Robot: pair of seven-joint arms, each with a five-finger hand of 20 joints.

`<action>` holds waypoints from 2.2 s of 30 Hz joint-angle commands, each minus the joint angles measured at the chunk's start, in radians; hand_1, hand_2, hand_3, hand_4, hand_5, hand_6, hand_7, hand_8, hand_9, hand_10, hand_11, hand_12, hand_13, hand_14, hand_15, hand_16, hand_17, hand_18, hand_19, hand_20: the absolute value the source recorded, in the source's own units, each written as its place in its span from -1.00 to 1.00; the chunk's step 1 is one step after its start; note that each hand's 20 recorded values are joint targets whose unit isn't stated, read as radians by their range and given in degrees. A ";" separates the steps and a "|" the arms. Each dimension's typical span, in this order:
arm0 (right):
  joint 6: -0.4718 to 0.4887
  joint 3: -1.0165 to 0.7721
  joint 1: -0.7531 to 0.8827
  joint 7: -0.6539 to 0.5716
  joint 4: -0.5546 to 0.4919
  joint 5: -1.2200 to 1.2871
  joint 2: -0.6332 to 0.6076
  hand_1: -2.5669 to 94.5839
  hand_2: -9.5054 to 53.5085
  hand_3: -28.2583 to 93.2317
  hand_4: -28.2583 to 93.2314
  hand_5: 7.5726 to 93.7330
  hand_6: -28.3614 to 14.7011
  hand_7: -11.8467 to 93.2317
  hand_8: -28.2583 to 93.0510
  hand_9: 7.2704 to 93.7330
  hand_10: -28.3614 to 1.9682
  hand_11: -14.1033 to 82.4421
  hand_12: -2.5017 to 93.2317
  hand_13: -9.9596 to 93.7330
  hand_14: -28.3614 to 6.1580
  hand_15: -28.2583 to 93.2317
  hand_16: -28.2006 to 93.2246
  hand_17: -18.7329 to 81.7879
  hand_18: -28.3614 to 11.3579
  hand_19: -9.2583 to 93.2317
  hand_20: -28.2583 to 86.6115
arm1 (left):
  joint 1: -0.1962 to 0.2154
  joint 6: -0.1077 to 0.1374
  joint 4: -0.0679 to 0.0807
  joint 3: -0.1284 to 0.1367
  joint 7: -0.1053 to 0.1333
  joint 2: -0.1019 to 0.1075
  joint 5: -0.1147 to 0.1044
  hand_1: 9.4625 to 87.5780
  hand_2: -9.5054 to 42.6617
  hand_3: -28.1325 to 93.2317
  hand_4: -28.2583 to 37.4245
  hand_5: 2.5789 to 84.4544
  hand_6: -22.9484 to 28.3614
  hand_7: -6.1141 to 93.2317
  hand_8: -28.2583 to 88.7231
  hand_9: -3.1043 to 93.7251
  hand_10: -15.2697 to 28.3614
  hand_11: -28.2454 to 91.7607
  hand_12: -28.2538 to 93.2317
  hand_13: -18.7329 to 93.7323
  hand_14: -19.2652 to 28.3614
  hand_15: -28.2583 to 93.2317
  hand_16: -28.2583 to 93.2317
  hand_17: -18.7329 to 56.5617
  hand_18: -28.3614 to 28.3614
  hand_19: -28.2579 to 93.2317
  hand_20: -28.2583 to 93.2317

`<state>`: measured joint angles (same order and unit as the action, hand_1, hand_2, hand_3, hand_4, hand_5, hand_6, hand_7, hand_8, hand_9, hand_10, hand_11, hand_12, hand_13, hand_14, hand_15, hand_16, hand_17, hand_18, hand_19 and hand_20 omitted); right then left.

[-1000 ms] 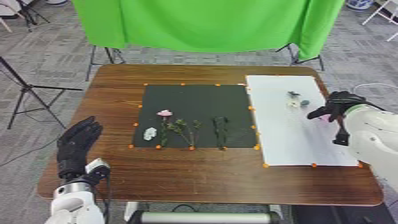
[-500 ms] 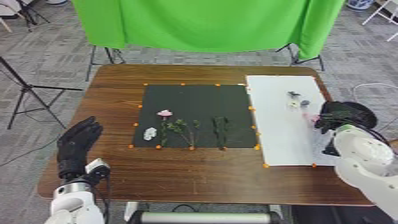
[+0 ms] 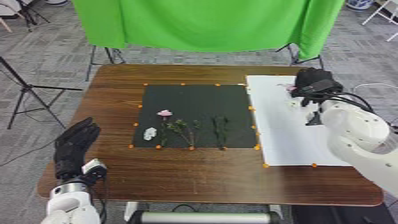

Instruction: Arrange flowers

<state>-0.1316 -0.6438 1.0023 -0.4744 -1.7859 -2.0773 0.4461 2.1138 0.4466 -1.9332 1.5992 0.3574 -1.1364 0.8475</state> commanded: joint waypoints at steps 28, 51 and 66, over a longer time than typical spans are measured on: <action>0.035 0.564 -0.459 0.461 0.267 0.041 0.580 0.21 -0.82 0.47 -0.98 0.54 0.54 -0.24 -0.54 0.60 0.33 -0.52 -0.49 0.89 0.55 0.54 -0.04 0.59 -0.24 1.00 0.49 | -0.013 0.003 0.006 -0.024 -0.006 -0.010 -0.001 -0.05 -0.18 0.62 -0.67 0.21 0.00 -0.48 -0.59 0.08 0.32 -0.10 -0.38 0.12 0.42 -0.14 -0.61 0.07 0.42 -0.37 -0.09; 0.071 0.531 -0.414 0.422 0.336 0.009 0.608 0.18 -0.80 0.47 -0.98 0.51 0.58 -0.23 -0.56 0.49 0.31 -0.47 -0.58 0.87 0.54 0.55 -0.05 0.57 -0.23 1.00 0.49 | -0.034 -0.027 0.023 -0.016 -0.037 -0.005 0.010 -0.05 -0.18 0.62 -0.67 0.22 -0.01 -0.48 -0.59 0.07 0.31 -0.10 -0.38 0.12 0.43 -0.14 -0.61 0.01 0.40 -0.39 -0.13; 0.116 0.525 -0.457 0.401 0.339 0.010 0.605 0.05 -0.99 0.51 -0.91 0.29 0.49 -0.19 -0.58 0.38 0.22 -0.46 -0.63 0.85 0.53 0.54 -0.06 0.55 -0.23 1.00 0.48 | -0.038 -0.024 0.024 -0.018 -0.027 -0.006 0.006 -0.06 -0.18 0.62 -0.67 0.22 -0.01 -0.48 -0.59 0.07 0.31 -0.10 -0.38 0.12 0.43 -0.14 -0.61 0.01 0.40 -0.39 -0.14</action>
<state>-0.0441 -0.1055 0.5807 -0.0591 -1.4437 -2.0536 1.0516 2.0748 0.4304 -1.9127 1.5807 0.3313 -1.1382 0.8519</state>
